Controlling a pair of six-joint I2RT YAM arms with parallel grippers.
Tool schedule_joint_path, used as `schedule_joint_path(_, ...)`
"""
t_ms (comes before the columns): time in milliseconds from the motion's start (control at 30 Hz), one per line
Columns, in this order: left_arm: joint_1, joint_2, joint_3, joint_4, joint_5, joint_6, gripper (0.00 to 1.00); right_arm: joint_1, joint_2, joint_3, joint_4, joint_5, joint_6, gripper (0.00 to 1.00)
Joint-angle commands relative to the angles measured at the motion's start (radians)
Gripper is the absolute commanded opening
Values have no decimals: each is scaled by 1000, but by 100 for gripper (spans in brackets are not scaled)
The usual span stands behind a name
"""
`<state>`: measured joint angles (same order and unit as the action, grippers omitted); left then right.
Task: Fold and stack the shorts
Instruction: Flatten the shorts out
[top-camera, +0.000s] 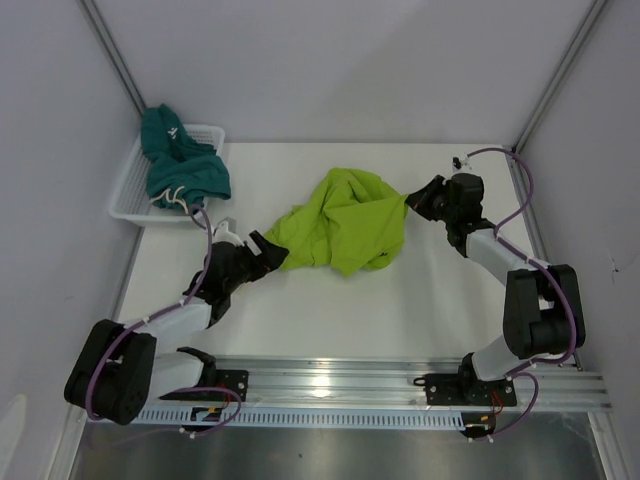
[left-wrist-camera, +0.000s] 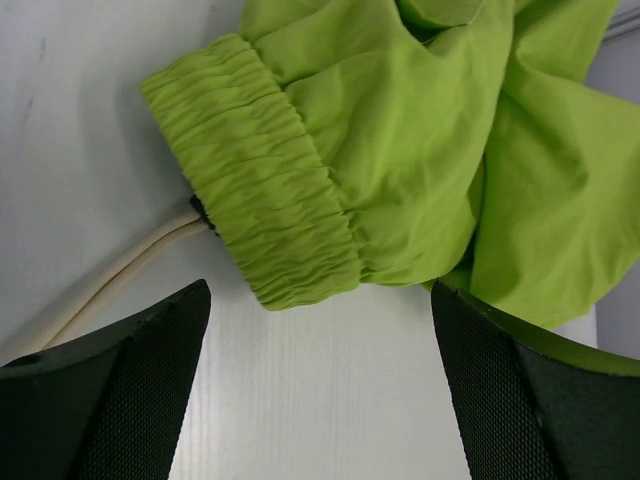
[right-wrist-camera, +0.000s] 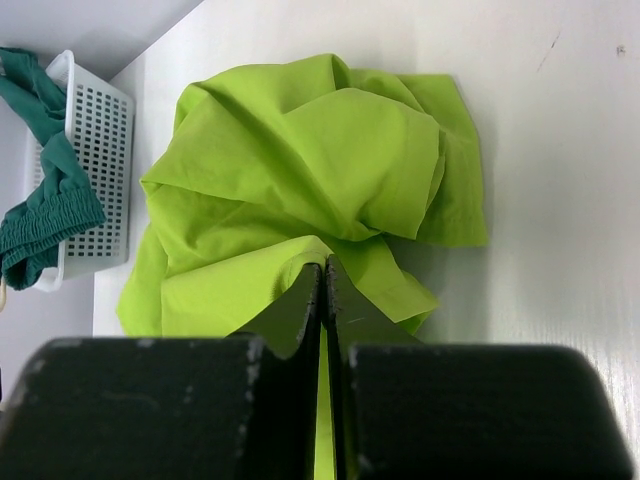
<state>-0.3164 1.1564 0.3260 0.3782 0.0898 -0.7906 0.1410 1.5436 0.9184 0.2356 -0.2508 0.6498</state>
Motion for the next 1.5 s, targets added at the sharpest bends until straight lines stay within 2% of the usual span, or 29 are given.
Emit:
schedule_joint_path(0, -15, 25, -25, 186, -12, -55, 91, -4, -7, 31, 8, -8, -16, 1)
schedule_joint_path(300, -23, 158, 18, 189, 50, -101, 85, -4, -19, 23, 19, -21, -9, 1)
schedule_joint_path(400, -30, 172, -7, 244, 51, -117, 79, -4, -20, 22, 19, -22, -9, 1)
schedule_joint_path(433, -33, 169, -24, 264, 48, -121, 74, -6, -22, 22, 19, -21, -7, 1)
schedule_joint_path(667, -36, 129, -93, 407, -19, -148, 61, -6, -22, 16, 27, -25, -6, 1)
schedule_joint_path(733, -38, 138, -113, 523, -32, -166, 54, -6, -19, 13, 30, -28, -1, 1)
schedule_joint_path(800, -36, 169, -107, 579, -21, -167, 46, -6, -17, 11, 34, -31, 1, 1)
schedule_joint_path(867, -41, 212, -94, 634, -25, -162, 42, -7, -16, 11, 34, -36, 2, 1)
schedule_joint_path(967, -43, 276, -62, 746, -18, -157, 20, -7, -17, 10, 36, -38, 5, 1)
schedule_joint_path(1000, -43, 319, -53, 778, -7, -165, 5, -9, -19, 11, 36, -39, 7, 1)
schedule_joint_path(1033, -41, 334, -47, 830, 11, -171, 0, -11, -19, 14, 33, -39, 5, 1)
schedule_joint_path(1100, -38, 359, -18, 860, 27, -182, 0, -15, -16, 23, 22, -39, 4, 1)
schedule_joint_path(1233, 6, 287, 42, 734, 79, -147, 0, -63, -22, 82, -44, -38, 10, 0)
schedule_joint_path(1367, 60, 83, 105, 443, 30, -46, 0, -121, -39, 126, -84, -25, 14, 0)
schedule_joint_path(1400, 86, 36, 128, 324, 22, -4, 0, -132, -40, 137, -93, -22, 10, 0)
schedule_joint_path(1433, 100, -53, 145, 253, 15, 17, 0, -130, -40, 149, -122, -15, 7, 0)
schedule_joint_path(1467, 117, -91, 206, 173, 7, 31, 0, -132, -39, 171, -133, -5, 2, 0)
